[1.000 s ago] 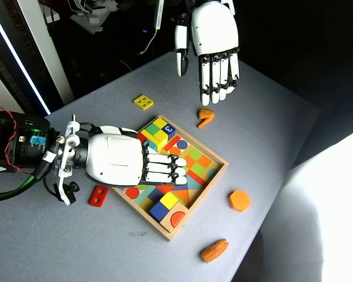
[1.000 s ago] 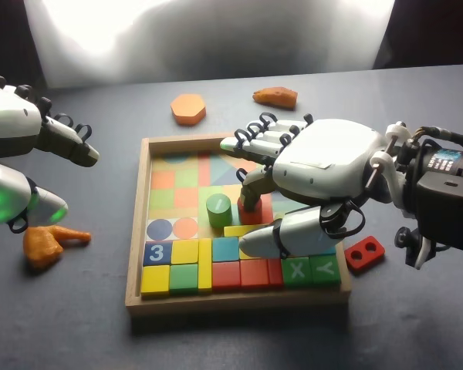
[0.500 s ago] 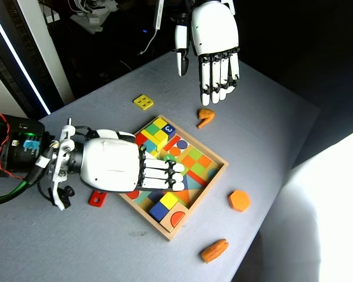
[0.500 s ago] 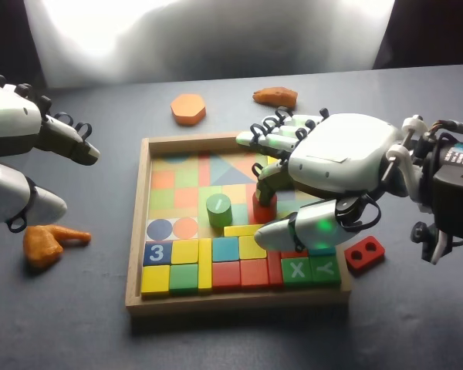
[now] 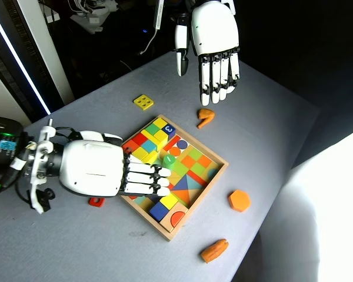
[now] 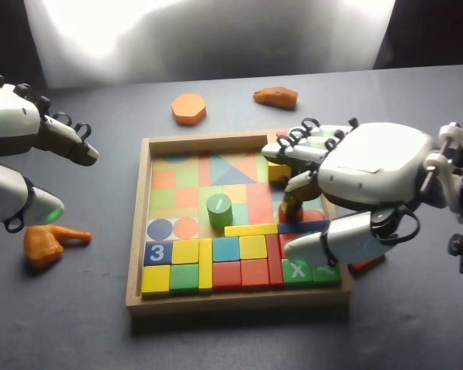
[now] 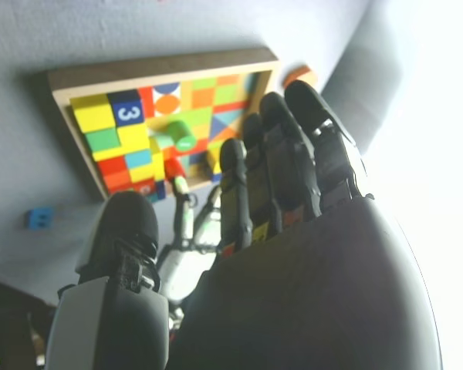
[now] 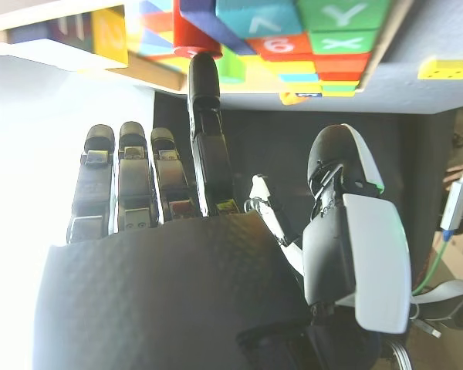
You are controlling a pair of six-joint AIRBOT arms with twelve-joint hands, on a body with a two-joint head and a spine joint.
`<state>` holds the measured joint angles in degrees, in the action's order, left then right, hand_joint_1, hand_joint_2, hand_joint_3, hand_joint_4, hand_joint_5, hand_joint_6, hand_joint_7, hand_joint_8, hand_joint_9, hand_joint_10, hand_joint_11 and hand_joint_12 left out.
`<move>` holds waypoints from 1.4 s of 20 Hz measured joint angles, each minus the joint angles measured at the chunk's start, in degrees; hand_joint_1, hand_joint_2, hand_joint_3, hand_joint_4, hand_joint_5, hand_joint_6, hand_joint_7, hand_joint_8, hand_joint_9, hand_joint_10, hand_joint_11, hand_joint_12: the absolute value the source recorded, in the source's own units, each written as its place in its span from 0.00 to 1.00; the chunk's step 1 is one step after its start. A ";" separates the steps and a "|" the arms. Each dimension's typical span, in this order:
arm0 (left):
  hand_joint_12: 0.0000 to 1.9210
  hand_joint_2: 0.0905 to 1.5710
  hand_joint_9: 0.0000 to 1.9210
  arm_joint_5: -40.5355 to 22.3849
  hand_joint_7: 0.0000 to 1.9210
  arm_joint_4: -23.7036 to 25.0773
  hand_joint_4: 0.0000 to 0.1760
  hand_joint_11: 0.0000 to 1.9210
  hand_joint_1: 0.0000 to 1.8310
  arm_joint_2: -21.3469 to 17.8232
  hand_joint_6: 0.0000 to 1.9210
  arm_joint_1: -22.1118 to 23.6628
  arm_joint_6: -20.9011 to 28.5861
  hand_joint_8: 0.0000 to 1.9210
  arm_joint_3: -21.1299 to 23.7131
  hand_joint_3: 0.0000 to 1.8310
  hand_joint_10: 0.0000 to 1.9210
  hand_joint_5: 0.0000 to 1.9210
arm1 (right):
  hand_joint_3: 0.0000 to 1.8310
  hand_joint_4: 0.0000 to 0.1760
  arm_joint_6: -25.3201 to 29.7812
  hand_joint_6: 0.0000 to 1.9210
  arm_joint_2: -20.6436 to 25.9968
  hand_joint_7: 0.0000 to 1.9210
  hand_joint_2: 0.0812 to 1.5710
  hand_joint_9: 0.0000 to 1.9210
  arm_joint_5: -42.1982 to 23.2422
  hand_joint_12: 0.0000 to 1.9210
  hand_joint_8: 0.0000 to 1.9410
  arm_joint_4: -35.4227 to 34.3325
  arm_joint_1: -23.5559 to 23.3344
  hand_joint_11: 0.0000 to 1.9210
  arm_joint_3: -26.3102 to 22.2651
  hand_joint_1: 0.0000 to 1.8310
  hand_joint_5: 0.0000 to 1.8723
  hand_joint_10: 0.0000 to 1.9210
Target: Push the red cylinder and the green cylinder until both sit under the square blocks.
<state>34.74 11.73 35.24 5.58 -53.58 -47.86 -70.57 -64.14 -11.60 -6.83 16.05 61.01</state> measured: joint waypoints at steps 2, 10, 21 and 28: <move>0.53 0.86 0.18 0.00 0.17 -0.04 0.20 0.00 0.21 0.00 0.00 0.00 0.00 0.00 0.00 0.00 0.00 0.16 | 0.00 0.00 0.00 0.26 0.94 0.08 0.72 0.00 0.44 0.00 0.01 0.04 0.13 0.00 -0.39 0.00 0.31 0.00; 0.51 0.87 0.18 0.00 0.17 -0.04 0.17 0.00 0.21 0.00 0.00 0.00 0.00 0.00 0.00 0.00 0.00 0.16 | 0.00 0.00 -0.04 0.27 3.74 0.08 0.72 0.00 1.44 0.00 0.00 0.92 0.35 0.00 -1.77 0.00 0.31 0.00; 0.54 0.88 0.18 0.07 0.16 -0.11 0.17 0.00 0.19 0.00 0.01 0.00 0.00 0.00 0.00 0.00 0.00 0.15 | 0.00 0.00 -0.22 0.26 4.07 0.09 0.72 0.00 2.25 0.00 0.01 1.44 -0.28 0.00 -2.05 0.01 0.29 0.00; 0.54 0.87 0.18 0.28 0.17 -0.02 0.20 0.00 0.18 0.00 0.00 -0.07 -0.02 0.00 0.00 0.00 0.00 0.16 | 0.00 0.00 0.22 0.27 4.07 0.10 0.72 0.01 2.93 0.00 0.01 1.49 -2.60 0.00 -2.05 0.01 0.30 0.00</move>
<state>35.03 11.70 35.24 5.52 -53.60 -47.86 -70.35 -60.07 -8.67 -5.34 13.45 58.96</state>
